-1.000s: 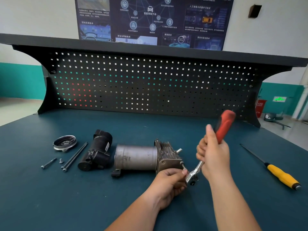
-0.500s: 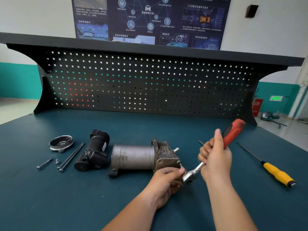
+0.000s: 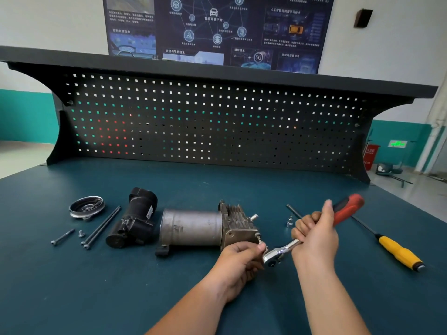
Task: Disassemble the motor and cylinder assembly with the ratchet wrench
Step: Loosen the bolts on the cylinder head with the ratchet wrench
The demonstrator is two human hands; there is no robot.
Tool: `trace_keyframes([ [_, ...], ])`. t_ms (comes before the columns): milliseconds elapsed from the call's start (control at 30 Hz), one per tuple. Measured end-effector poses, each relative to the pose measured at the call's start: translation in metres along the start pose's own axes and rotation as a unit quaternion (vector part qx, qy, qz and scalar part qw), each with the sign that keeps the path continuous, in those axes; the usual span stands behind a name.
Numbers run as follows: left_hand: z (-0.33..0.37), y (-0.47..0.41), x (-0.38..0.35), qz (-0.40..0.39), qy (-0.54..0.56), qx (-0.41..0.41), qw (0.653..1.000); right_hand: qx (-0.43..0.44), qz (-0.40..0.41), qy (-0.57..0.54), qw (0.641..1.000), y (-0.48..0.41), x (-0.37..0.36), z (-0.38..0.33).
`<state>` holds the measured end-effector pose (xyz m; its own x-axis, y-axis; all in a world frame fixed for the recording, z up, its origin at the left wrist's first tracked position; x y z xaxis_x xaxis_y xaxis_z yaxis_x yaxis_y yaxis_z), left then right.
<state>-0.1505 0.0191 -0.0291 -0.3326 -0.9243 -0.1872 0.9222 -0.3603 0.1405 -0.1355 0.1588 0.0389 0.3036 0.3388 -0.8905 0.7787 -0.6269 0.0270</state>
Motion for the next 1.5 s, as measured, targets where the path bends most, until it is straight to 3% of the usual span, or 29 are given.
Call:
trace_keyframes([
  [367, 0.0, 0.0, 0.002, 0.012, 0.009, -0.005, 1.0, -0.055, 0.127, -0.185, 0.973, 0.002, 0.043, 0.017],
  [467, 0.001, 0.001, 0.001, 0.008, 0.013, -0.001, 1.0, -0.056, 0.127, -0.187, 0.973, 0.001, 0.042, 0.018],
  [667, -0.001, 0.001, 0.0, -0.001, 0.001, 0.018, 1.0, 0.004, 0.037, -0.066, 0.997, -0.001, 0.013, 0.006],
  [833, -0.001, 0.001, -0.002, -0.018, 0.003, 0.025, 1.0, 0.034, -0.065, 0.054, 0.996, 0.004, -0.024, 0.005],
  [967, -0.003, -0.001, -0.001, -0.017, 0.017, 0.026, 0.999, 0.041, -0.173, 0.169, 0.969, 0.015, -0.048, 0.013],
  [1133, -0.004, -0.002, 0.0, -0.031, 0.015, 0.022, 0.999, 0.034, -0.317, 0.297, 0.9, 0.033, -0.069, 0.032],
  [1333, -0.005, -0.003, 0.0, -0.033, 0.019, 0.023, 0.999, -0.082, -0.363, 0.19, 0.909, 0.033, -0.064, 0.033],
  [1500, -0.005, -0.005, 0.001, -0.031, 0.024, 0.017, 0.999, -0.058, -0.342, 0.129, 0.929, 0.028, -0.05, 0.025],
])
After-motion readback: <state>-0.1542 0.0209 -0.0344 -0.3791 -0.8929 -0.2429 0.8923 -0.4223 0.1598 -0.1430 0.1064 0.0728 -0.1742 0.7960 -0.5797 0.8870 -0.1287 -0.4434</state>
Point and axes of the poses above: each hand's wrist, its own y-axis away from the middle knuckle, its own x-axis out of the back of the hand, z = x × y, the point moved 6 cm from there along -y, towards the middle knuckle, and after that the axes turned 14 degrees about -y, right-handed, at the moved point
